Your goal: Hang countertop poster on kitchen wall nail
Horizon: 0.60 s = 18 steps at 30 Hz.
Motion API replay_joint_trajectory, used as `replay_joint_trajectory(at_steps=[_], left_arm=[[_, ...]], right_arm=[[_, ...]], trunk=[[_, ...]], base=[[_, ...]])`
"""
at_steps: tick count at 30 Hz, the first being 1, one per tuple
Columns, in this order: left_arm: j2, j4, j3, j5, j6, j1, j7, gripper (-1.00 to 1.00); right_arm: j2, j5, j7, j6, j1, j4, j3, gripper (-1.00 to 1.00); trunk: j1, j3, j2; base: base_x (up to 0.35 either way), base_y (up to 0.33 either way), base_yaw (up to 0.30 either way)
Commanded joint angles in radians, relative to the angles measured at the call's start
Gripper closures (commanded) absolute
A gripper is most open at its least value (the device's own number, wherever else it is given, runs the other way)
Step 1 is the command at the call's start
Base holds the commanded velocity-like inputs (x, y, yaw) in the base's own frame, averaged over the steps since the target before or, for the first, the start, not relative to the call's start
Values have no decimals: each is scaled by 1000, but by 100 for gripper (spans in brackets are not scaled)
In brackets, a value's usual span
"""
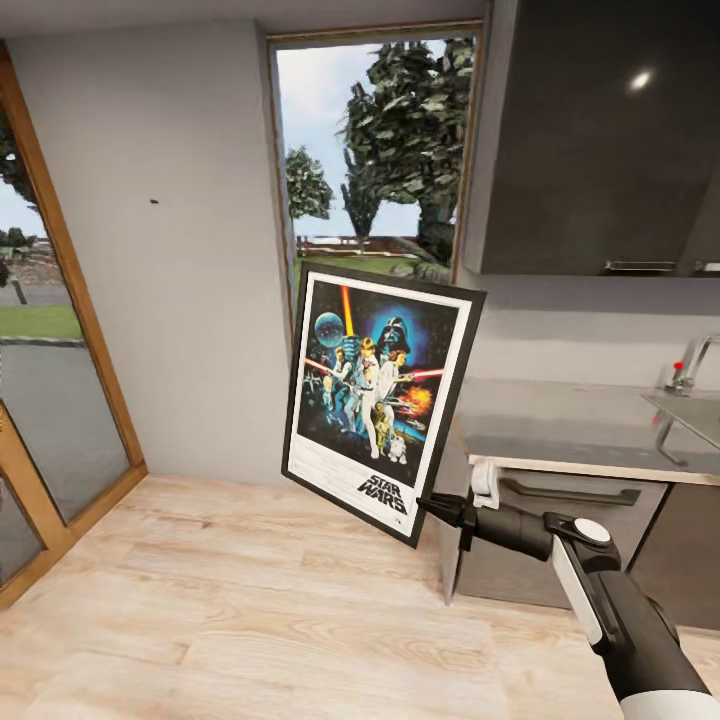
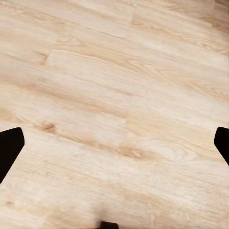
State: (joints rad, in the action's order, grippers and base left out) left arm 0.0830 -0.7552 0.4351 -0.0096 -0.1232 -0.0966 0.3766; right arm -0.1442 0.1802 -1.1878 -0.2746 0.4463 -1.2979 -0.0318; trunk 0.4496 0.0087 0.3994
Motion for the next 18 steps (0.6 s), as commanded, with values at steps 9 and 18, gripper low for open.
replay_joint_trajectory(at_steps=[9,18], left_arm=[[0,0,2,-1,-3,0,5,-100],[0,0,2,-1,-3,0,5,-100]], right_arm=[[0,7,-6,-12,0,0,-1,100],[0,7,-6,-12,0,0,-1,100]], trunk=[[0,0,1],[0,0,1]], base=[[0,341,0],[0,344,0]])
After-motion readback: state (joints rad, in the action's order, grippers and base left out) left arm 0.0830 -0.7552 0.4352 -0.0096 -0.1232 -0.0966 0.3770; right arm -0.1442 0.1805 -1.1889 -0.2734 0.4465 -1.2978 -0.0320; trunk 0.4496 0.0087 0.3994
